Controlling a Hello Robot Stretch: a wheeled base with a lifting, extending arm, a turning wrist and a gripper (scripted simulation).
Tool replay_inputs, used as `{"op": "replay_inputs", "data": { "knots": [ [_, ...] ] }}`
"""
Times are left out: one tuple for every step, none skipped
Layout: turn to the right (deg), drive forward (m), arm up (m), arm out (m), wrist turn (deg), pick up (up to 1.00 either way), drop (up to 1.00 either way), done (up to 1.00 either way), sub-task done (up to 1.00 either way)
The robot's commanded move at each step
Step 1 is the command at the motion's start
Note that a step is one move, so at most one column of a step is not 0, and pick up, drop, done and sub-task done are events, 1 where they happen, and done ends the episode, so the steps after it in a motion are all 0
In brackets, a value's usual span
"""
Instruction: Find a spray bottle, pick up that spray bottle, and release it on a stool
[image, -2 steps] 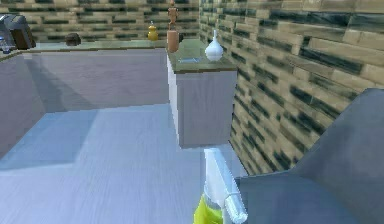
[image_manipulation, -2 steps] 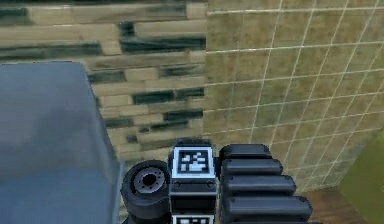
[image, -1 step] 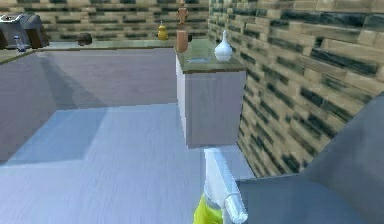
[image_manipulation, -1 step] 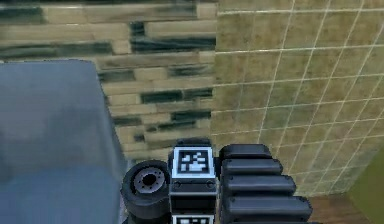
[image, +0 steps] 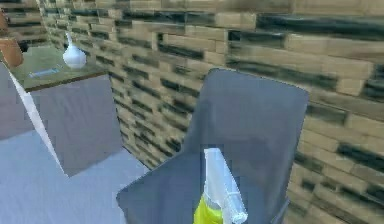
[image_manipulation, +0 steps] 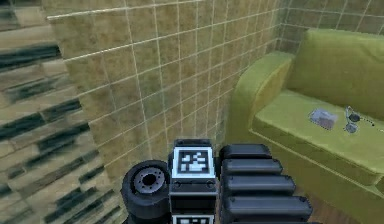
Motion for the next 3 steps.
{"op": "replay_inputs", "data": {
  "knots": [
    [-45.0, 0.00, 0.00, 0.00, 0.0, 0.00, 0.00, 0.00, 0.00],
    [-18.0, 0.00, 0.00, 0.00, 0.0, 0.00, 0.00, 0.00, 0.00],
    [0.0, 0.10, 0.00, 0.00, 0.0, 0.00, 0.00, 0.00, 0.00]
  ]
}}
